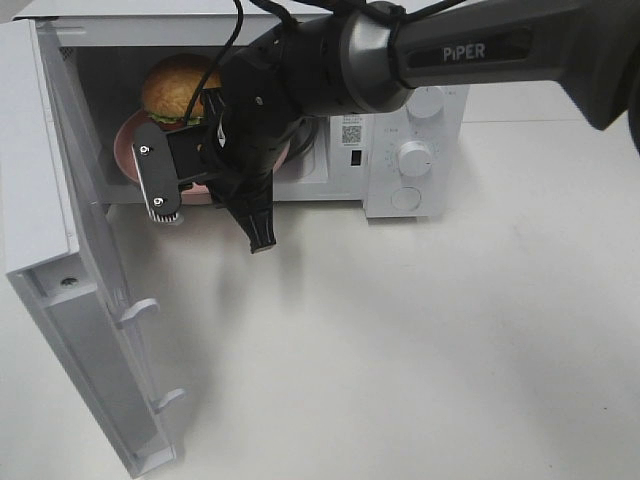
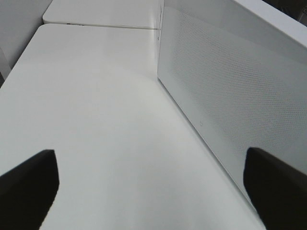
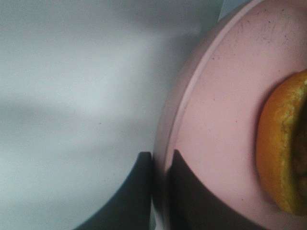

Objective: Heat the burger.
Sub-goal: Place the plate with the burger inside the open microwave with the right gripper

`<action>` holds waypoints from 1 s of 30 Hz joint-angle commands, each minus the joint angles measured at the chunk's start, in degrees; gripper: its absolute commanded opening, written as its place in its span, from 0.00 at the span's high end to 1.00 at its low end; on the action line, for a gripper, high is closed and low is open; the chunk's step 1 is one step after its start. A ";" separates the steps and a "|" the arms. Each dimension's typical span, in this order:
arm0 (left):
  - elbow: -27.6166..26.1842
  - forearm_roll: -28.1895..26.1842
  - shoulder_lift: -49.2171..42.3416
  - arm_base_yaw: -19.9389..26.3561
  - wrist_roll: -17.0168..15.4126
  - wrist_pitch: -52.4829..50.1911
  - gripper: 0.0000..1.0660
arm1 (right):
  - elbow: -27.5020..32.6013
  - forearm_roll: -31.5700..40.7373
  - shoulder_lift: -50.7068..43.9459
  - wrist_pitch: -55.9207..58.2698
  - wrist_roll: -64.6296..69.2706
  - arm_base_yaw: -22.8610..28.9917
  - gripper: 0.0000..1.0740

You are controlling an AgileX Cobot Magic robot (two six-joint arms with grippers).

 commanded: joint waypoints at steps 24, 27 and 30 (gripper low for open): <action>0.06 0.11 -1.20 0.11 0.00 -0.23 0.06 | -16.33 -2.52 8.08 -0.69 2.29 -3.72 1.00; 0.06 0.11 -1.20 0.11 0.00 -0.23 0.06 | -17.59 -2.52 9.05 -0.69 2.29 -3.72 1.00; 0.06 0.17 -1.20 0.11 0.00 -0.23 0.06 | -18.33 -2.52 9.57 -0.74 2.29 -3.72 1.00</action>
